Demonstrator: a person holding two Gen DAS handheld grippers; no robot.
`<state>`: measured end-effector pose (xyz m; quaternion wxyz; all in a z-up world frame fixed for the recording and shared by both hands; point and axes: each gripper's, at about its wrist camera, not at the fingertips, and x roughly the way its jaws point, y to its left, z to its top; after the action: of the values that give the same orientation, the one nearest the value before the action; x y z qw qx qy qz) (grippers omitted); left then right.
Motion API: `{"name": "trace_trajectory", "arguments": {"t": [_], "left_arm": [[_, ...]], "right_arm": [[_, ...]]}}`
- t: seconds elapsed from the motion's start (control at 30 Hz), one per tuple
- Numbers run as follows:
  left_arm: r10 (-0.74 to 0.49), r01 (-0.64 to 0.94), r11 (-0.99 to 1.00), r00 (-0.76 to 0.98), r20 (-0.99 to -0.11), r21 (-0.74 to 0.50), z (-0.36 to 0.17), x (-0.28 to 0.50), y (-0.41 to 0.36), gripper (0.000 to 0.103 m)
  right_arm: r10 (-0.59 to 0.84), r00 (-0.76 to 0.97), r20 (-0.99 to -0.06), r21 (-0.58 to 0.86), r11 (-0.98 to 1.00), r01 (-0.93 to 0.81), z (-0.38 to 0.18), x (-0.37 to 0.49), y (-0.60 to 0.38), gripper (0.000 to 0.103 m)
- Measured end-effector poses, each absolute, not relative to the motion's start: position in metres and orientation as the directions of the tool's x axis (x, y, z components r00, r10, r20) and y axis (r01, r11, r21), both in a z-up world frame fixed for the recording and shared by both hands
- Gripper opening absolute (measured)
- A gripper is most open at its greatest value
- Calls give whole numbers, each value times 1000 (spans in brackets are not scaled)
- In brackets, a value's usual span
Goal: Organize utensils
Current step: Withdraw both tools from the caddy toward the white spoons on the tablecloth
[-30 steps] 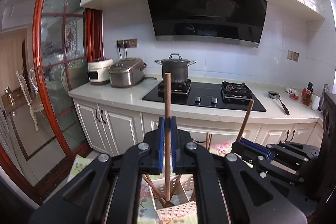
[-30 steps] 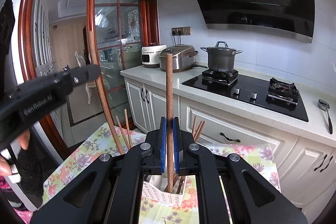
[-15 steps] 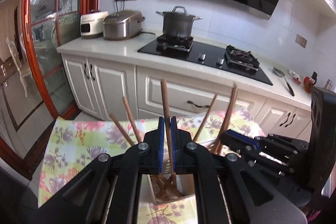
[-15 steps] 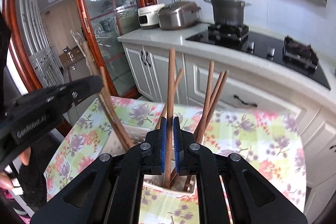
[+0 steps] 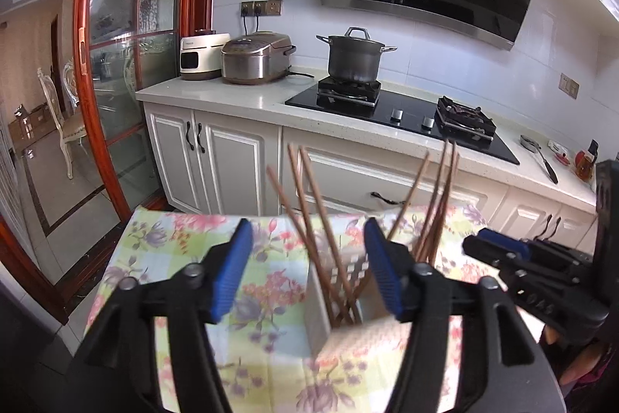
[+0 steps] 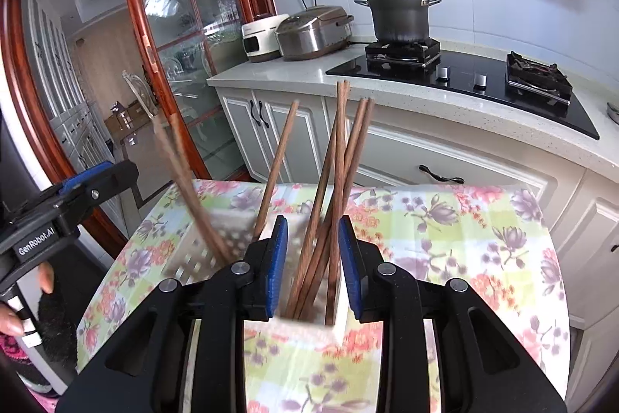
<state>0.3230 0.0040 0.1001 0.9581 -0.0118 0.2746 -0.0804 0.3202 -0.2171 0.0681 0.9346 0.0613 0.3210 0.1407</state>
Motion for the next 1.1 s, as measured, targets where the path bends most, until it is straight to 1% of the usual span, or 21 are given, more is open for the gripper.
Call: {"name": "trace_trajectory", "arguments": {"t": [0.07, 0.17, 0.3, 0.47, 0.57, 0.73, 0.83, 0.9, 1.1], "left_arm": [[-149, 143, 988, 845, -514, -51, 92, 303, 7, 72], [-141, 154, 988, 851, -506, -16, 77, 273, 7, 76], [-145, 167, 986, 845, -515, -3, 56, 241, 8, 77], [-156, 146, 988, 848, -507, -59, 32, 201, 18, 77], [-115, 110, 993, 862, -495, -39, 18, 179, 19, 77], [-88, 70, 996, 868, -488, -56, -6, 149, 22, 77], [-60, 50, 998, 876, -479, -33, -19, 131, 21, 77], [-34, 36, 999, 875, -482, -5, -29, 122, 18, 77], [10, -17, 1000, 870, -492, -11, -52, 97, 24, 77]], "right_arm": [[303, 756, -580, 198, 953, -229, 64, 305, -218, 32], [323, 754, -572, 219, 946, -239, 54, 275, -222, 34], [344, 743, -574, 248, 938, -243, 36, 238, -227, 34], [318, 754, -575, 223, 947, -230, 14, 193, -224, 34], [317, 750, -580, 217, 948, -233, 1, 169, -221, 34], [310, 737, -601, 167, 950, -263, -28, 127, -205, 35], [307, 735, -605, 127, 948, -291, -44, 104, -191, 35], [315, 724, -614, 105, 941, -320, -54, 93, -182, 35], [368, 665, -650, 104, 910, -401, -73, 69, -167, 35]]}}
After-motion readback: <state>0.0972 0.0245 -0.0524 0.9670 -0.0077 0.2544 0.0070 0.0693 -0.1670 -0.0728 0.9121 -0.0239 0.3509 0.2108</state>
